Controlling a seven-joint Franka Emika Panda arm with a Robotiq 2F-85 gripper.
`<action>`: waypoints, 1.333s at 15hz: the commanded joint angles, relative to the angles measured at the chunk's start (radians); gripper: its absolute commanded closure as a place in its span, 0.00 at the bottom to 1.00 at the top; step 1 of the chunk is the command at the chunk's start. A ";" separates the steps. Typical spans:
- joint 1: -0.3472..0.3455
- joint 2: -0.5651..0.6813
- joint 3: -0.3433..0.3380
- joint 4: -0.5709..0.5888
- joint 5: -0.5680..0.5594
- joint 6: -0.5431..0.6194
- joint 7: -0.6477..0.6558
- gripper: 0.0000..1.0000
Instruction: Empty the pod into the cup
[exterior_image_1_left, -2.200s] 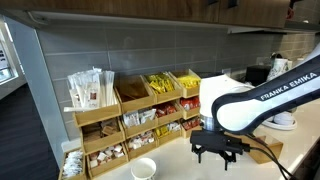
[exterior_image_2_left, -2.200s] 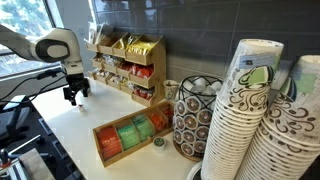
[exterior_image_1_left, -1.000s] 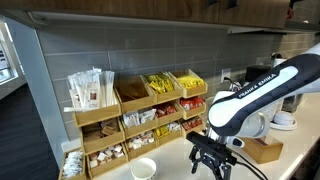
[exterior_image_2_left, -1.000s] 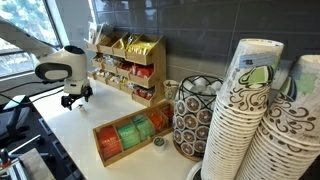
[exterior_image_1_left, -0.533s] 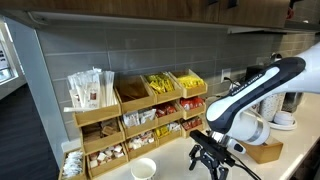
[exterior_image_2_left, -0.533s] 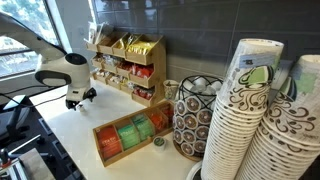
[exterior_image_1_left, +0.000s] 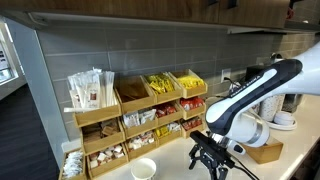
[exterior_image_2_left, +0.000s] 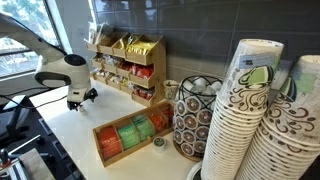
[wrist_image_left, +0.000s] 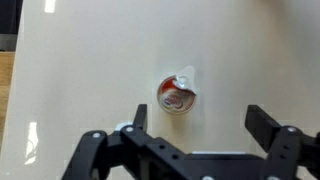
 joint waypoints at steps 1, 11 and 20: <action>0.008 0.008 -0.004 0.002 0.054 0.006 -0.025 0.00; 0.009 0.020 -0.005 -0.003 0.122 -0.003 -0.055 0.14; 0.009 0.035 -0.003 0.000 0.184 0.005 -0.109 0.73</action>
